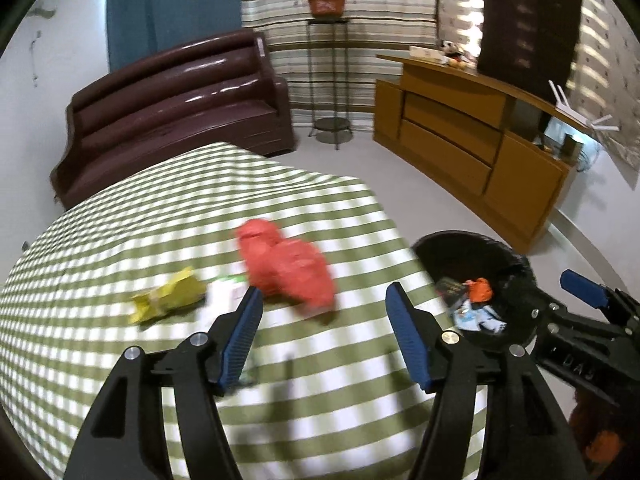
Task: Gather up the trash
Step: 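Move both open tools back toward the table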
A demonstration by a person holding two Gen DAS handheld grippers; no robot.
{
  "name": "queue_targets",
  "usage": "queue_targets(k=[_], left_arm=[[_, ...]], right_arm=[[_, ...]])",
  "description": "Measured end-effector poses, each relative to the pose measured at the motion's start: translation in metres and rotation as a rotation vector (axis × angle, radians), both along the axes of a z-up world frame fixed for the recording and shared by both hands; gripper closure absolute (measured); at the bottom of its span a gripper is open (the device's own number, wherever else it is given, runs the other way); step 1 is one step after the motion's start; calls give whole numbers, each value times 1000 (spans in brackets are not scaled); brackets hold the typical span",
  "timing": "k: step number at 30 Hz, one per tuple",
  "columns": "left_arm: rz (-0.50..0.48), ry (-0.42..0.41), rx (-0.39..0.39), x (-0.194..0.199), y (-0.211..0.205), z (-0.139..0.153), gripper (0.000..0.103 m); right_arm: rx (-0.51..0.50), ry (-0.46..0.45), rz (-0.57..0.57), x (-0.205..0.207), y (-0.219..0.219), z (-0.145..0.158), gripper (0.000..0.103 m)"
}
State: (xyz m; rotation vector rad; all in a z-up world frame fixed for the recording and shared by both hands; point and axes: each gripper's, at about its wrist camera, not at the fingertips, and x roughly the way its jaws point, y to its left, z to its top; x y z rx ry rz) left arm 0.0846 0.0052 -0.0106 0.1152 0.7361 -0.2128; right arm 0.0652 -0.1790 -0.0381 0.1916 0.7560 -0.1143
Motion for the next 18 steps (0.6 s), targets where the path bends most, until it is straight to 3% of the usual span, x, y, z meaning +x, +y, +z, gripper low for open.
queue_targets(k=[14,18], left_arm=[[187,37,0,0,111,-14,40],[223,48,1,-1,131,-17,40]], right_arm=[[-2,8,178,30,94,7,21],[-6,18,222,33,121,7,28]])
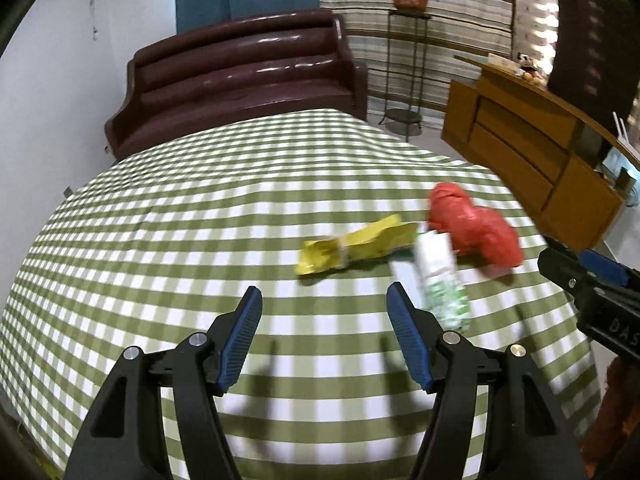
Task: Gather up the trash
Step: 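Move both open tools back toward the table, then close the right tool on the white-and-green packet tied with string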
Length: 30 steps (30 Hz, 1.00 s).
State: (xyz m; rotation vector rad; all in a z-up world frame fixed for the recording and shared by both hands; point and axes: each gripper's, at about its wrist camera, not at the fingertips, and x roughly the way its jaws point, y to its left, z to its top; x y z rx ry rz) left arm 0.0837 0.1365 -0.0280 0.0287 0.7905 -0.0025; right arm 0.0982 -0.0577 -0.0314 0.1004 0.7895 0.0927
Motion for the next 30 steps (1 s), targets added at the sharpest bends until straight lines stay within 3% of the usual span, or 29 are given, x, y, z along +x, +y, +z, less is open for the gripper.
queue_targets(k=[3,15,20,24,30], left_arm=[[23,3,0,-1,13,-1,40],[94,15,-9,-5,53,-6,40],[102,21,-23,-3,59,-8,40],[98,23,-34,-3,60,-10,40],[86,22,-37,-2,53,-9,39]], right_arm=[[-3,12,41,2,21,-1,35],[-32,50,136,16,85,-9,42],[-37,89,141,23,91,-20,53],[-9,108,157,24,91,-25,71],[-21,90,162,15,90,-22,73]])
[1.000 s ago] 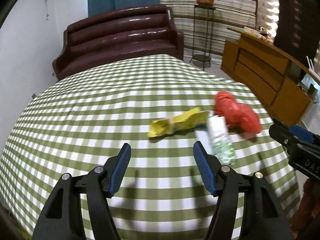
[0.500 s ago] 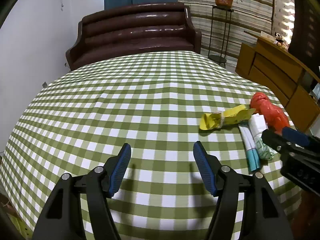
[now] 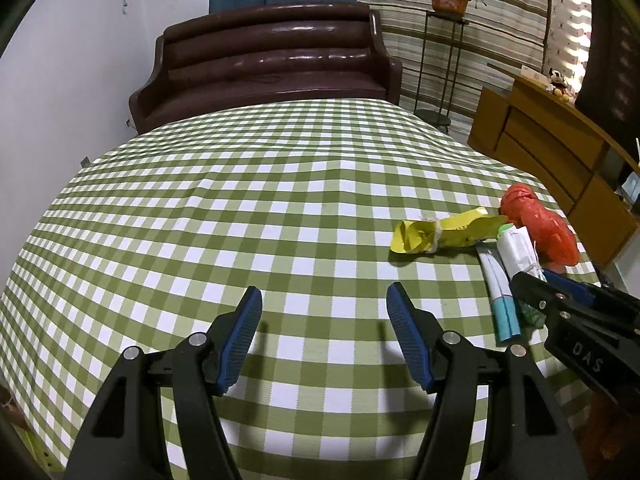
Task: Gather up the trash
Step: 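Close the right tool on the white-and-green packet tied with string, then lift the packet with the right tool while the left tool grasps the blue-and-white tube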
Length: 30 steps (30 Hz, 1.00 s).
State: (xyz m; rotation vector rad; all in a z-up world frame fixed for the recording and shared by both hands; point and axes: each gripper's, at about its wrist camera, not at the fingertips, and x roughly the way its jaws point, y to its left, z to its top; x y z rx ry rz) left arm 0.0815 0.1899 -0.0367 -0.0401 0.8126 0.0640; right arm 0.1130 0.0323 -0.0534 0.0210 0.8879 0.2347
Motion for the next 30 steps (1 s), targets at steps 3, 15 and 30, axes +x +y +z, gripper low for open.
queue_targets(k=[3,15,30], left_arm=[[-8,-2,0,-1,-6,1,39],[-72,-8,-9,-2,-46,9,39],[-156,22,34,19,-112,-3,36]], right_arm=[[-12,-22,3,-10,-2,4,73],[-10,-82,-51,-38,-44,23,73],[8,-111,-188,-48,-125,28,73]])
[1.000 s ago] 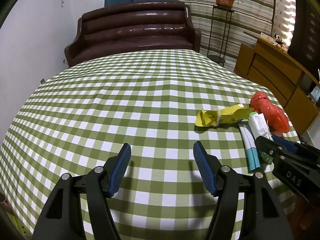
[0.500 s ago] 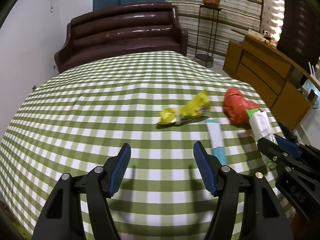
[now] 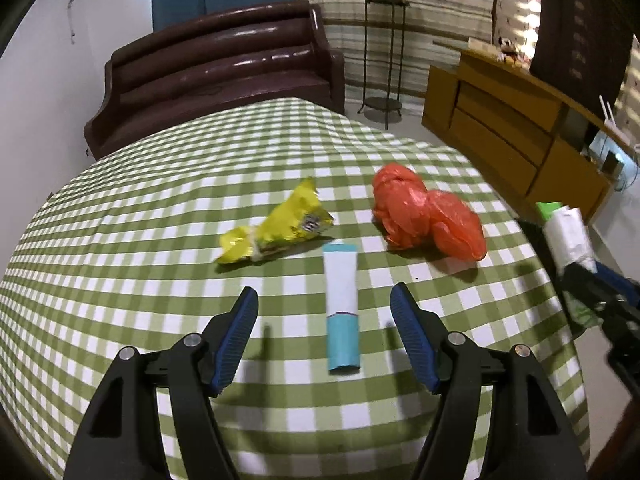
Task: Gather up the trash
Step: 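Lift the packet with the right tool while the left tool grasps the blue-and-white tube, then carry the packet and tube over the black bin and open both tools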
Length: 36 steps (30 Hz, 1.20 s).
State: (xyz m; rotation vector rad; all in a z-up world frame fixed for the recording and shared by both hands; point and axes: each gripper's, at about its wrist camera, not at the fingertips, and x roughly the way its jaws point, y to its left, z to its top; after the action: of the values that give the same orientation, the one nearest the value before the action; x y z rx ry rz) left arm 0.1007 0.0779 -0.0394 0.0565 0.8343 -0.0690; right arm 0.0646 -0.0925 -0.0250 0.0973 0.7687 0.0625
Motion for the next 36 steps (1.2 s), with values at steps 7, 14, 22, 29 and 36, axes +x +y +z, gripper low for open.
queue_targets(k=[7,14,22,29,36], left_arm=[[-20,48,17,8,-14,-12,46],[-55,42,27,7,-24,-15,77],[-61,34,-12,7,-22,-14,90],[-59,21,-21,-3,-15,-10,93],[-57,0,-29,-14,-10,0,94]], right_arm=[[11,18,-29,0,-21,-10,73],[19,30,-35,2,-25,-17,73],[19,34,-40,2,-27,-19,73],[20,34,-42,2,-27,-19,73],[22,32,-49,1,-31,-19,73]])
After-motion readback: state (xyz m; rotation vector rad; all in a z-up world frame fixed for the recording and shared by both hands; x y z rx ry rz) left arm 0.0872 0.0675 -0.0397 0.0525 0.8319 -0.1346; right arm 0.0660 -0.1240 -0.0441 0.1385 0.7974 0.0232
